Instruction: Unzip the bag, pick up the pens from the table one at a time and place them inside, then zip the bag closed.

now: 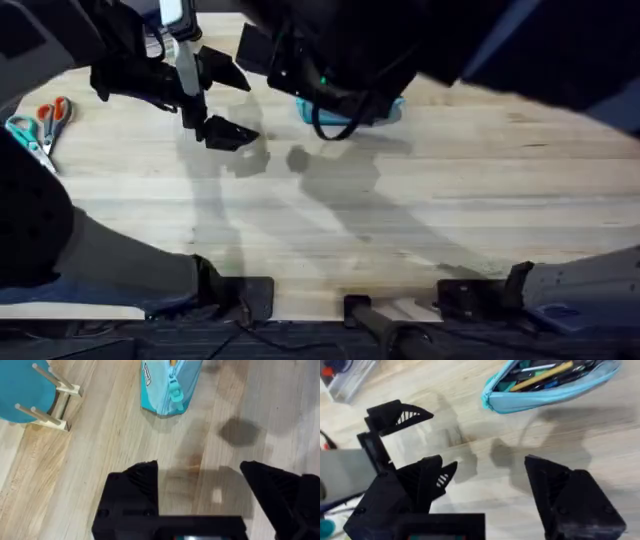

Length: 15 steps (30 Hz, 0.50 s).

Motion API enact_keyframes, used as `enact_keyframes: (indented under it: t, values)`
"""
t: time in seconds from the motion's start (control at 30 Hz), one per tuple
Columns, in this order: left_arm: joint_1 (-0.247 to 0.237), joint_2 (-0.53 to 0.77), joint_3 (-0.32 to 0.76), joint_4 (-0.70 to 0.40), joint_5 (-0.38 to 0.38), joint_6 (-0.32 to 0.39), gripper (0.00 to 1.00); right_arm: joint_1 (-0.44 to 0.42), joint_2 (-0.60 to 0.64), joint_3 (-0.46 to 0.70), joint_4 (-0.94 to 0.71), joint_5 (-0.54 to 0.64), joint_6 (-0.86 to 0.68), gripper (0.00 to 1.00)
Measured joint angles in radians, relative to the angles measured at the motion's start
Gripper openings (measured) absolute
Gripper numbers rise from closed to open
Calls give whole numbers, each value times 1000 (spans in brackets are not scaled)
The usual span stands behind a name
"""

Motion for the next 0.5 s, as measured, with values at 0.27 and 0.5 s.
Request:
enact_keyframes:
  t: [0.27, 0.5]
  values:
    - [0, 0, 0, 0, 0, 0, 993, -1, 0, -142, 163, 8, 65, 996]
    - [0, 0, 0, 0, 0, 0, 993, -1, 45, -158, 255, 12, 60, 996]
